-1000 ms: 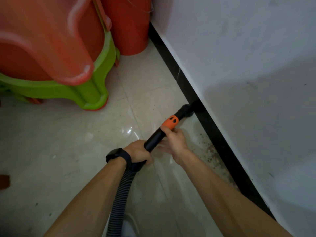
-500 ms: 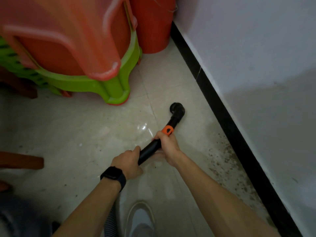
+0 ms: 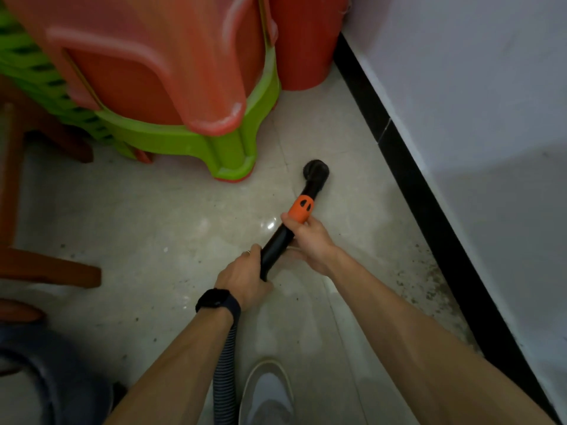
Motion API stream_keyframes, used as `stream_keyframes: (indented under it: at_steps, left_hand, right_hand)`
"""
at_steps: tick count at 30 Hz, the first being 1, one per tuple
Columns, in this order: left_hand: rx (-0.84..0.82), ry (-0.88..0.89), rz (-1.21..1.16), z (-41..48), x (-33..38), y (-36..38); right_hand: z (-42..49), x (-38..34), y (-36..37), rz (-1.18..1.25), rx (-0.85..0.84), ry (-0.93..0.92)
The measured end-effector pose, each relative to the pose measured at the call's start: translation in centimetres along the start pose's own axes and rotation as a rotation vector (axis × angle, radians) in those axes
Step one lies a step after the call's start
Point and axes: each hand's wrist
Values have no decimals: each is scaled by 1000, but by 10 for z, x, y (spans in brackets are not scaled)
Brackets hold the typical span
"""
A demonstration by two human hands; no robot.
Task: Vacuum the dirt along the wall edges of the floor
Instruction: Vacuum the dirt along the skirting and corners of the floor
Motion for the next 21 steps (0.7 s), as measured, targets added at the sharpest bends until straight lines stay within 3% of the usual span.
stream_keyframes:
  at_steps: [3,7,11,16,18,21]
  left_hand:
    - [79,-55,-27,13,4,-5]
    - [44,15,36,27,14,-10]
    - [-130,72,-34,12,2,-20]
    - [-382,-19,-281,-35,-27,-19]
    - [-482,-19,-340,-54,-33,-20]
    - [-589,10,-344,-66,-33,-23]
  right_hand:
    - [11,-3,19,-151,-20,-51]
    - [26,-9,24,-129,127,-79]
    - [17,-6,15,32,142,-43]
    - [-19,9,46,126,55,84]
    - [-34,21,55,254,86,103]
    - [-50,39,50,261,164,77]
Point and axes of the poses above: each hand's wrist, its own z-axis towards the middle knuckle, its own y-axis out of the palm, x = y × z, and after that the axes turned 9 degrees about z, right-handed
